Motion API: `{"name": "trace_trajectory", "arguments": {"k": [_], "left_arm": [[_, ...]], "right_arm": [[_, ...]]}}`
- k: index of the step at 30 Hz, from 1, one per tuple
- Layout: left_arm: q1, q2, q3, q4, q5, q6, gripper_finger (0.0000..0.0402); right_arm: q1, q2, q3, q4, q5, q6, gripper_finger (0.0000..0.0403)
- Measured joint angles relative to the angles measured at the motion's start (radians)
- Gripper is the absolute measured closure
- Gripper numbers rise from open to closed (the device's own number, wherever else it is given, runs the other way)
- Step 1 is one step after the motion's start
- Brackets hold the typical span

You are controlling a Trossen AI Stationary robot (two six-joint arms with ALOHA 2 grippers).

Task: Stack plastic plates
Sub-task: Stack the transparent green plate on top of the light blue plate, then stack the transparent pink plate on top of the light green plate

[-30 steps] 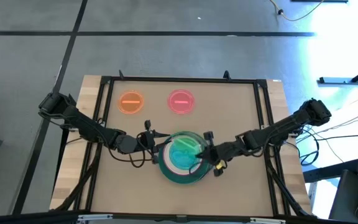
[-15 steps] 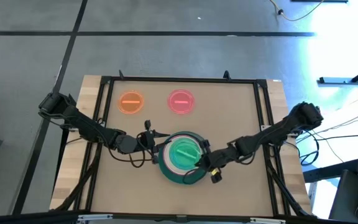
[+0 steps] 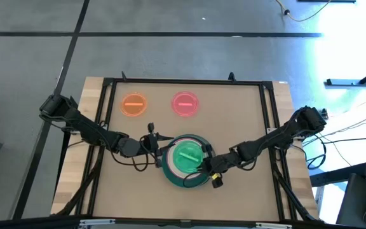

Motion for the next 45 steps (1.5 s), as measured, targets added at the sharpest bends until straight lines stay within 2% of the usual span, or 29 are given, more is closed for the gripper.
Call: {"name": "trace_trajectory", "arguments": {"k": [6, 10, 12, 15, 18, 22, 26, 30, 33, 38, 42, 45], "left_arm": [[0.000, 0.000, 0.000, 0.000, 0.000, 0.000, 0.0292], [0.000, 0.000, 0.000, 0.000, 0.000, 0.000, 0.0292], [0.000, 0.000, 0.000, 0.007, 0.000, 0.002, 0.0292], [0.000, 0.000, 0.000, 0.025, 0.000, 0.003, 0.0292], [0.006, 0.002, 0.000, 0.056, 0.003, 0.003, 0.0292], [0.061, 0.041, 0.001, 0.074, 0.057, -0.043, 0.0292], [0.109, 0.107, 0.002, 0.070, 0.099, -0.120, 0.0292], [0.142, 0.174, 0.037, 0.065, 0.132, -0.155, 0.0292], [0.160, 0.219, 0.076, 0.067, 0.163, -0.137, 0.0292], [0.227, 0.266, 0.152, 0.023, 0.229, -0.160, 0.0291], [0.305, 0.266, 0.239, -0.169, 0.327, -0.214, 0.0291], [0.349, 0.266, 0.304, -0.337, 0.358, -0.209, 0.0291]], "right_arm": [[0.000, -0.001, 0.005, -0.009, 0.031, 0.010, 0.0300], [0.000, -0.022, 0.074, -0.169, 0.039, -0.005, 0.0264], [0.000, -0.037, 0.107, -0.256, 0.043, -0.008, 0.0255], [0.000, -0.077, 0.107, -0.299, 0.021, -0.009, 0.0252], [0.000, -0.136, 0.052, -0.310, -0.072, 0.007, 0.0256], [0.001, -0.242, -0.061, -0.318, -0.033, 0.066, 0.0263], [0.000, -0.398, -0.222, -0.198, -0.005, 0.092, 0.0268], [0.000, -0.531, -0.416, 0.051, 0.066, 0.070, 0.0269], [-0.008, -0.581, -0.518, 0.219, 0.078, 0.030, 0.0269], [-0.070, -0.613, -0.550, 0.273, -0.032, -0.017, 0.0269], [-0.119, -0.612, -0.550, 0.297, -0.105, -0.039, 0.0269], [-0.134, -0.612, -0.550, 0.317, -0.144, -0.014, 0.0269]]}}
